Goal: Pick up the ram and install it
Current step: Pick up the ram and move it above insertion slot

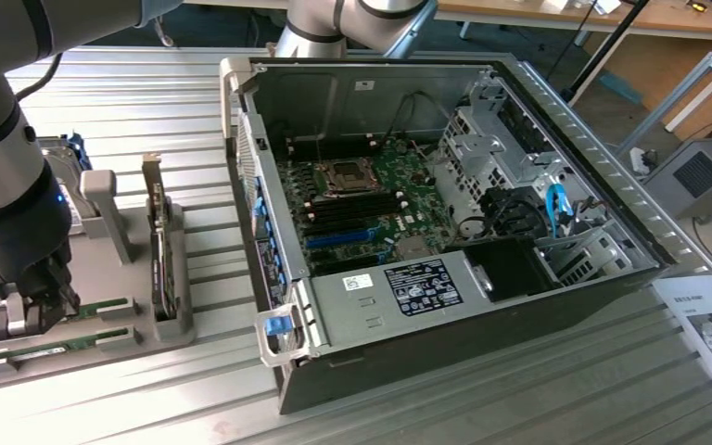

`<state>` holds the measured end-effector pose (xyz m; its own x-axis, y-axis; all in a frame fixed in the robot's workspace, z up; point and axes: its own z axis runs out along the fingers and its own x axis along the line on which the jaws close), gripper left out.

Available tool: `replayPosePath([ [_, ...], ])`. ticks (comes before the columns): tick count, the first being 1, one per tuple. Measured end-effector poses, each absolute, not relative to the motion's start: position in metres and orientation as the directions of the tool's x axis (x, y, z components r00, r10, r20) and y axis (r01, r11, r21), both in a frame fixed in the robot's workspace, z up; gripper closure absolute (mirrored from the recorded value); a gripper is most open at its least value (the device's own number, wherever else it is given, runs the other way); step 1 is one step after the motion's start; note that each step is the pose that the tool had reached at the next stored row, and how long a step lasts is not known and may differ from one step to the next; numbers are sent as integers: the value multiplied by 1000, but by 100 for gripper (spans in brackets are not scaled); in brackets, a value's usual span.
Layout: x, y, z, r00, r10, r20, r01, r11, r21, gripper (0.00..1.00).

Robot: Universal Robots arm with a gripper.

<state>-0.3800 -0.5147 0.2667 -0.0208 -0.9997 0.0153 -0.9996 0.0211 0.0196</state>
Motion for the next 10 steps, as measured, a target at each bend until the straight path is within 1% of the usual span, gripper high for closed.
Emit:
replayPosePath([
  [10,-380,-515,267,-21,-1000,15,-1000,21,20,89],
])
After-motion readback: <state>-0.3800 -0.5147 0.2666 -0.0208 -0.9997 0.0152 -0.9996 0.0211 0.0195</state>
